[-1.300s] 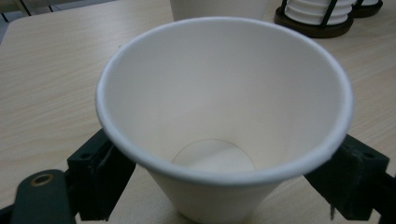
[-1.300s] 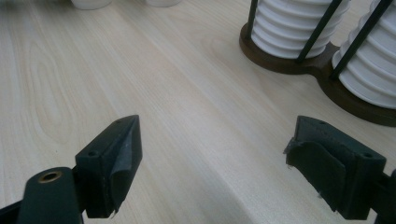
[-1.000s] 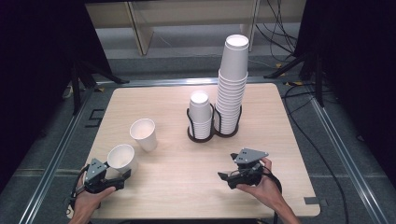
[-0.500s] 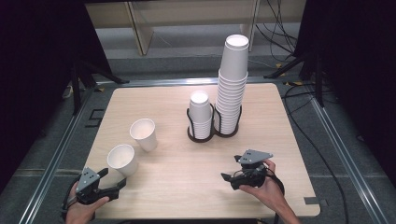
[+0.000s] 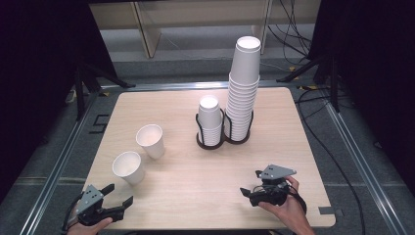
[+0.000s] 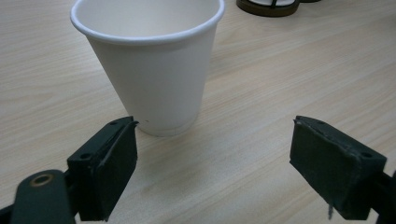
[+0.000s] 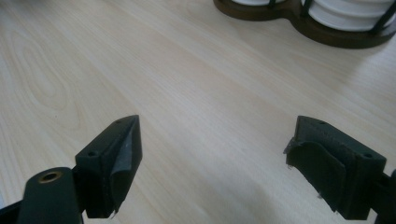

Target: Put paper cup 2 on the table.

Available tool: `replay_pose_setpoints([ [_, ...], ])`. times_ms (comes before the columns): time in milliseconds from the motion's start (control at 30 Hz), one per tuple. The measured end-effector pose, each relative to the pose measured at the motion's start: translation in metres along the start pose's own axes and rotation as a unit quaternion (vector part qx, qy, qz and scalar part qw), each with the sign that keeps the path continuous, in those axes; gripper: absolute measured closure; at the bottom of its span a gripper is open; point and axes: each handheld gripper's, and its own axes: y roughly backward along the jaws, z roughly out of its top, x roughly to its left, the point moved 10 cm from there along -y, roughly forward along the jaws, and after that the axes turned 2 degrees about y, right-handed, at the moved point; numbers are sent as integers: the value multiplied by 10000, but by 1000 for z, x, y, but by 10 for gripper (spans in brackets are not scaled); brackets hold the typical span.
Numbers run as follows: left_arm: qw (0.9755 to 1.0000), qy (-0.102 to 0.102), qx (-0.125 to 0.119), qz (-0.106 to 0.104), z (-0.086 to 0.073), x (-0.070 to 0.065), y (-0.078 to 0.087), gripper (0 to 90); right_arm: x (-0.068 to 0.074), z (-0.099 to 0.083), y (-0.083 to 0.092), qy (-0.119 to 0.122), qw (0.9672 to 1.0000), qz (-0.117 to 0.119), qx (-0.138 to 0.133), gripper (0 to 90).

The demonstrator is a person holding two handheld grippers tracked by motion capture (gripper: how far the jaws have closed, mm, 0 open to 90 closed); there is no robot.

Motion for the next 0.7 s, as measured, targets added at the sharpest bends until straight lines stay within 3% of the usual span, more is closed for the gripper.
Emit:
replay_pose_setpoints([
  [333,10000,-35,-36,23,1,0,-1,148,7,-20,7,-31,9999,-25,149,171],
  [400,10000,-43,14,78,0,2,1,148,6,-20,7,46,9999,-74,138,170],
  [500,9999,-1,41,117,0,3,2,147,5,-21,6,-45,9998,-75,156,165],
  [700,10000,-90,14,36,0,1,0,148,-2,-23,6,-127,9996,-188,189,163],
])
